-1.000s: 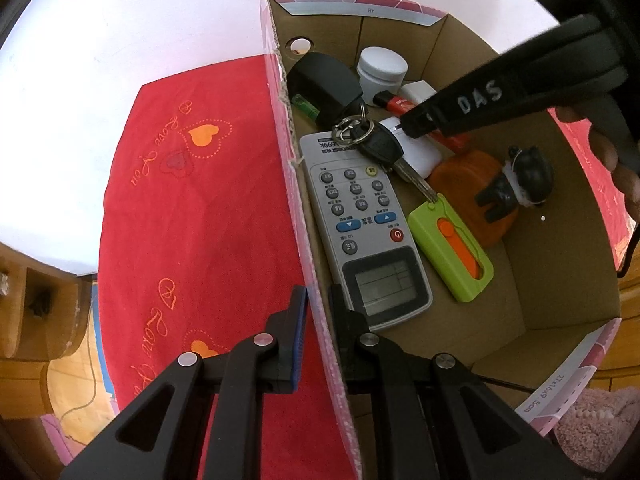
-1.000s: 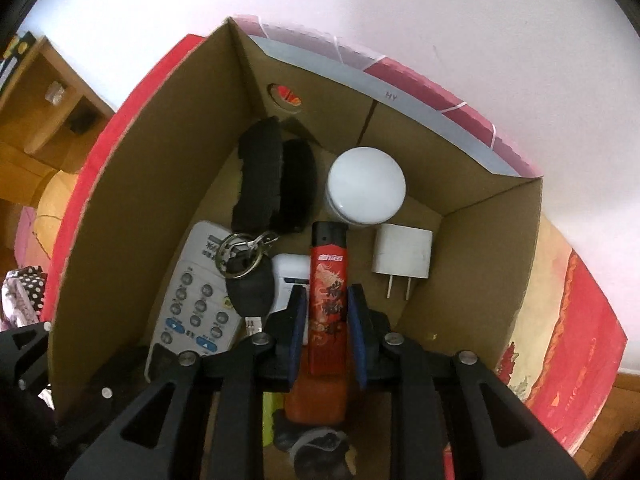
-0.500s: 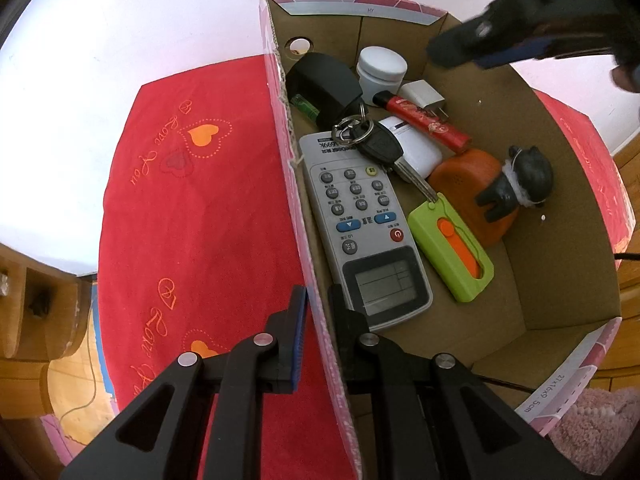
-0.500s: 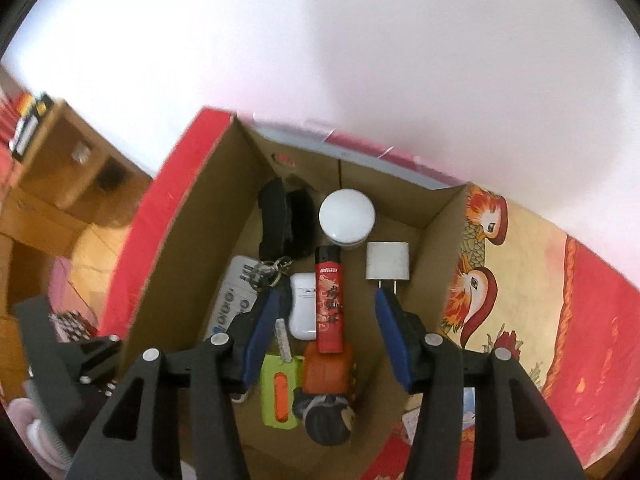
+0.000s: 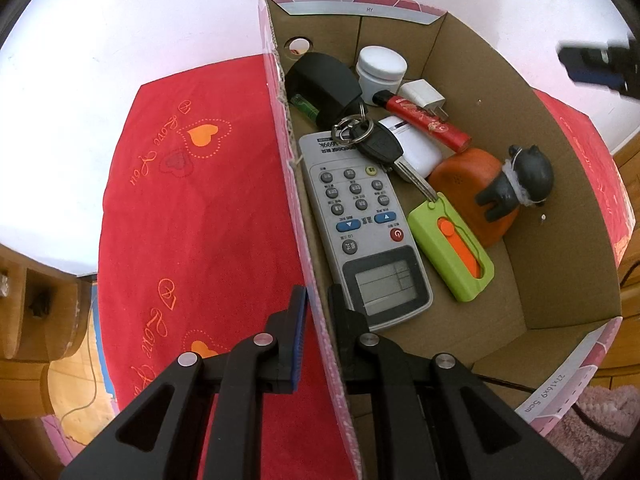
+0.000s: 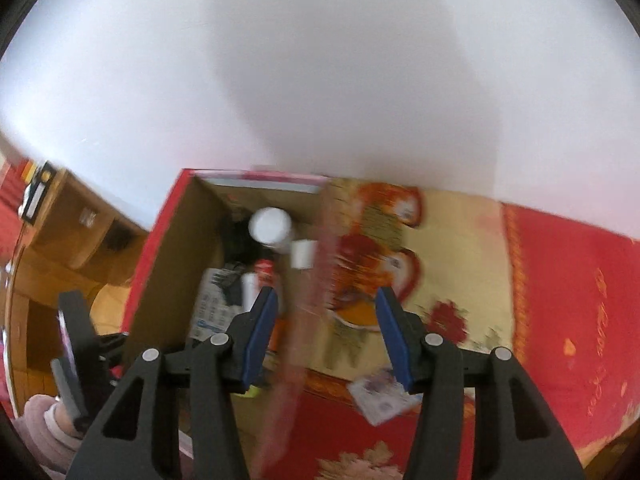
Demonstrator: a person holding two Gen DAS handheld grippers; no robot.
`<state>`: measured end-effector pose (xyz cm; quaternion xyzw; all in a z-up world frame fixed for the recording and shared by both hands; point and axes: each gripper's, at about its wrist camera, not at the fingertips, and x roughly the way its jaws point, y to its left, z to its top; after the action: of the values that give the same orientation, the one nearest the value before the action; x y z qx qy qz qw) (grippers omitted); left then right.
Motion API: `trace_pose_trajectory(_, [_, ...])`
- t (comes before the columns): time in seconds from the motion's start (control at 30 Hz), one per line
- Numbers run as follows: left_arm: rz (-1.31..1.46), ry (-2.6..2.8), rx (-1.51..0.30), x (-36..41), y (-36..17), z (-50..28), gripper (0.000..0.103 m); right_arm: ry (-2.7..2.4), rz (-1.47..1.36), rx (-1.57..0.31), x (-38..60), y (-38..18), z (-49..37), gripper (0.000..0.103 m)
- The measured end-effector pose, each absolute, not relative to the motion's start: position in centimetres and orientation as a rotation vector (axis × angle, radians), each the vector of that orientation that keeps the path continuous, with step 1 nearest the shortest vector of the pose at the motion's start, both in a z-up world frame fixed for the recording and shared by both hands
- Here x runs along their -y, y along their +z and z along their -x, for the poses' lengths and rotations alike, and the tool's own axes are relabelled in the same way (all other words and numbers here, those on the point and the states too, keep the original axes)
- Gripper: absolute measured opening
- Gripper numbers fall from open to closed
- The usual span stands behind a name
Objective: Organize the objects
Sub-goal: 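Move the right tool back out to the blue-white printed card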
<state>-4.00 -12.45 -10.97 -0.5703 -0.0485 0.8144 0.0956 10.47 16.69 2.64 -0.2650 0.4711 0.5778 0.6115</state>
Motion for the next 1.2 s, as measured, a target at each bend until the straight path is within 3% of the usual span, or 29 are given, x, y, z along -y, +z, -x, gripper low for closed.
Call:
trace_pose_trajectory(0.43, [1.694,2.413,0.14,12.5,-11.6,4.1,0.01,1.044,0.506,-1.483,-12.8,-8.1,-13.4,0.056])
trace_pose_trajectory(0.63, [1.695,2.412,0.143,12.6,-11.9,4.3,0.01,1.001,0.605,-1.364,-14.0,-8.4,-11.1,0.057])
trace_pose_trajectory(0.77, [1.695,2.414,0.147,12.6,-11.9,4.3,0.01,0.926,0.564,-1.339,-14.7,-8.8,-10.9,0.069])
trace_pose_trajectory(0.93, [1.695,2.414,0.15,12.6,-11.9,4.2,0.01,0.973,0.732,-1.275,-14.5,-9.1,-9.0,0.069])
trace_pose_trajectory(1.2, [1.694,2.415,0.156,12.7,-12.1,4.3,0.01,0.927,0.758,-1.259,-11.9,-8.9,-11.1,0.069])
